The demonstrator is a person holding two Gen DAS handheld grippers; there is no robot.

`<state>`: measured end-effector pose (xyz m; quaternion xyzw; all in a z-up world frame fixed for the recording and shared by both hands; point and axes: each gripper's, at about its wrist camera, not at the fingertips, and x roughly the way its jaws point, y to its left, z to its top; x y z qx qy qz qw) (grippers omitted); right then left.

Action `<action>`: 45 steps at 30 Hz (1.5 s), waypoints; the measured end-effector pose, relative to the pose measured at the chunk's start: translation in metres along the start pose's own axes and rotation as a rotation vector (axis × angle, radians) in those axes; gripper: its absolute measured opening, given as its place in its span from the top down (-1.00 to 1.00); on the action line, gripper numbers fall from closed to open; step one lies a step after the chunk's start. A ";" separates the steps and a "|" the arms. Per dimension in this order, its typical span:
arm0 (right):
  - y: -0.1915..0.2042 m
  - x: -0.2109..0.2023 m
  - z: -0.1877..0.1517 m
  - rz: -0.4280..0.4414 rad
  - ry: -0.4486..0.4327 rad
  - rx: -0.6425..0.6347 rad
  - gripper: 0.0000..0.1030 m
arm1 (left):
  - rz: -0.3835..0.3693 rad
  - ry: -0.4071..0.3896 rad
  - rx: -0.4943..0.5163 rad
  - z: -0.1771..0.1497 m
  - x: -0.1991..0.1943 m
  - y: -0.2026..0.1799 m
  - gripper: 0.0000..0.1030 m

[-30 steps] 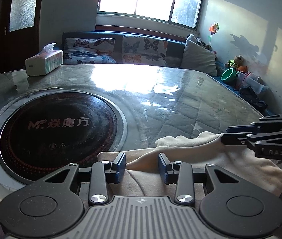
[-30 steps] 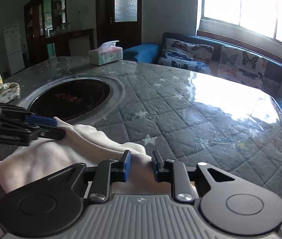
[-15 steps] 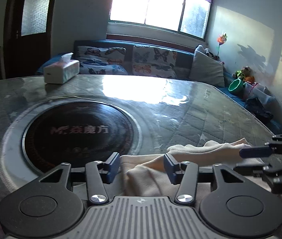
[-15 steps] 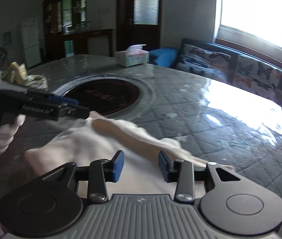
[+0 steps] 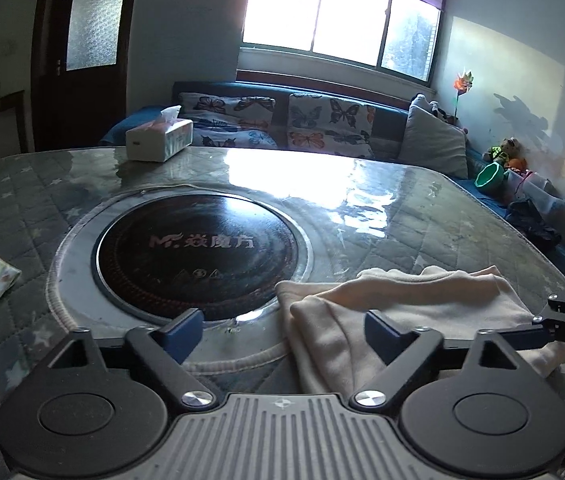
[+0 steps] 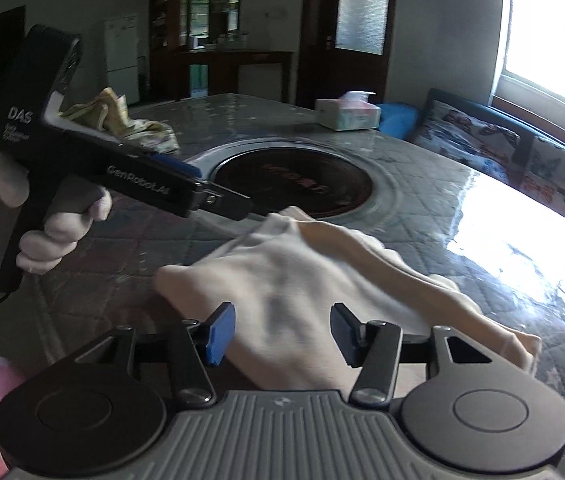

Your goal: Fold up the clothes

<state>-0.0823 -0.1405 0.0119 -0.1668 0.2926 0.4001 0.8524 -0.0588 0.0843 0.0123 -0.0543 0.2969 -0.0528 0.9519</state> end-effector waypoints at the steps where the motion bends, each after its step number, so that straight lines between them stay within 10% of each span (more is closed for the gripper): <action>1: 0.003 0.000 0.000 0.005 0.001 -0.009 -0.10 | 0.002 0.000 -0.002 -0.001 -0.001 0.000 -0.81; 23: 0.074 0.032 0.017 0.041 0.031 -0.271 -0.13 | 0.011 0.042 -0.211 -0.002 -0.010 0.035 -0.89; 45: 0.075 0.047 0.017 0.004 0.059 -0.274 0.50 | -0.065 0.097 -0.262 0.003 0.007 0.020 -0.89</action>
